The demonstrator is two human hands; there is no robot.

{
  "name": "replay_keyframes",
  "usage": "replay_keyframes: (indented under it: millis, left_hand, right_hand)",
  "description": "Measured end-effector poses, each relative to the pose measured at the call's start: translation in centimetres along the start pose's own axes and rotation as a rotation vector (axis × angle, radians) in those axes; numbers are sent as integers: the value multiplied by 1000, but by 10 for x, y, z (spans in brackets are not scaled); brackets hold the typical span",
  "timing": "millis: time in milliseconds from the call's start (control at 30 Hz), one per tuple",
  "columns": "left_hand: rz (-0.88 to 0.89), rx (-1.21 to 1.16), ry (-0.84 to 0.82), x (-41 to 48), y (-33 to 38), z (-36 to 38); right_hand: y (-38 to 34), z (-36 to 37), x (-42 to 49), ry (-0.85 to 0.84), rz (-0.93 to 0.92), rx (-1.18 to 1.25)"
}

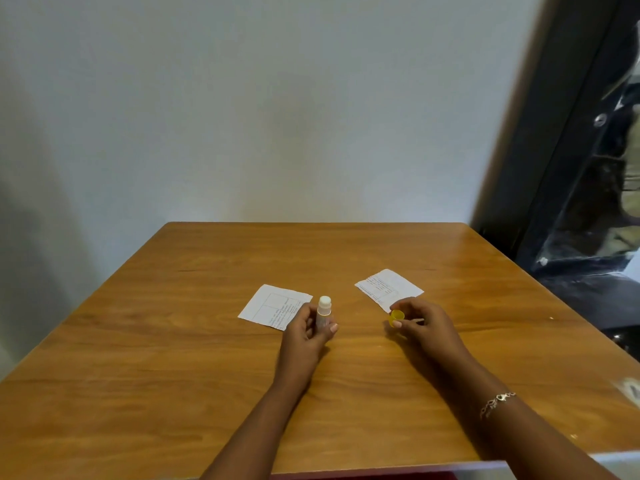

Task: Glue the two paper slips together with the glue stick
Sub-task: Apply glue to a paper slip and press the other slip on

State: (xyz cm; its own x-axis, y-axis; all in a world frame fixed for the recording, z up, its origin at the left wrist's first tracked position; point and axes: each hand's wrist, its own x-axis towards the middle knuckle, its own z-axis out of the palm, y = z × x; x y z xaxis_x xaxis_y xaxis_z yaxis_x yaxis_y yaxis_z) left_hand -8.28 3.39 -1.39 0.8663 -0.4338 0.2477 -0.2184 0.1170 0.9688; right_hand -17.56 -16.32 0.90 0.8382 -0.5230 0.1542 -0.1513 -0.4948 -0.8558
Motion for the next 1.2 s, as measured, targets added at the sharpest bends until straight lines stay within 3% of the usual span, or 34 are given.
replay_keyframes:
  millis: [100,433,533,600,700,800,1000,1200]
  left_hand:
    - [1,8,8,-1,-3,1]
    - [-14,42,19,-4,-2,2]
    - [10,45,39,-4,-2,2]
    - [41,47,77,-4,-1,3]
    - [65,10,127,-5,1,2]
    - [66,-26,142,-7,3,1]
    - [26,-89,197,-6,3,-2]
    - [-10,-234,96,-7,9,-1]
  right_hand:
    - [5,-2,2,-25,-14,-112]
    - [9,2,-2,-45,-55,-139]
    - [-4,7,-13,165,-176,-138]
    - [-18,23,-24,243,-224,36]
    - [-38,59,-36,-51,-97,430]
    - [-47,83,-38,-213,-71,535]
    - [-44,98,-34,-135,3,703]
    - [-42,96,-35,-212,43,916]
